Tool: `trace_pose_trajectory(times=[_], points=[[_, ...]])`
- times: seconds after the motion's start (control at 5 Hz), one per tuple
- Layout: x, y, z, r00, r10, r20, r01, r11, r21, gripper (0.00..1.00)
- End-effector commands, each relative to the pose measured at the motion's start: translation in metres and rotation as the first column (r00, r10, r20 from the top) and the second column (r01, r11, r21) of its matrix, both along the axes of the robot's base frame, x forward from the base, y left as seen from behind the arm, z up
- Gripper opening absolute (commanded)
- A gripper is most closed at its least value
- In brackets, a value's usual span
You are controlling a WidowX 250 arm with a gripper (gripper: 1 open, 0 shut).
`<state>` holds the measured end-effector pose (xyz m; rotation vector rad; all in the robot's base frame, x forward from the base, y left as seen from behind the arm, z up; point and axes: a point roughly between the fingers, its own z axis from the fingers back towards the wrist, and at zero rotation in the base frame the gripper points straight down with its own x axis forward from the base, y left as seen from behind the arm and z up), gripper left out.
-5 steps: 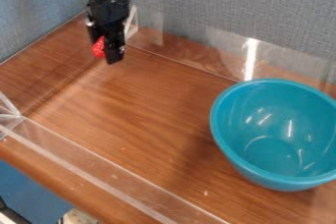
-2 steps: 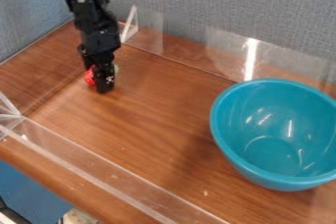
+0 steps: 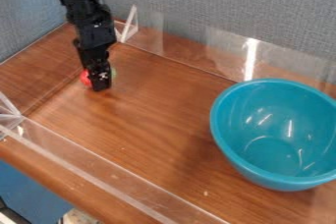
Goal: Remove the strawberry from inside the blue bowl and put it on the table
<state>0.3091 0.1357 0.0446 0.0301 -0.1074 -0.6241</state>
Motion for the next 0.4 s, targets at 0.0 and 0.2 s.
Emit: trace_pose_trajectory(times=[0.0,0.2], points=[[0.0161,-0.0005,0.0118,0.997,-0.066,0.04,0.065,0.998,0.022,1.0],[0.012,-0.0058,0.0048,0.998,-0.062,0.028,0.061,0.998,0.021,1.0]])
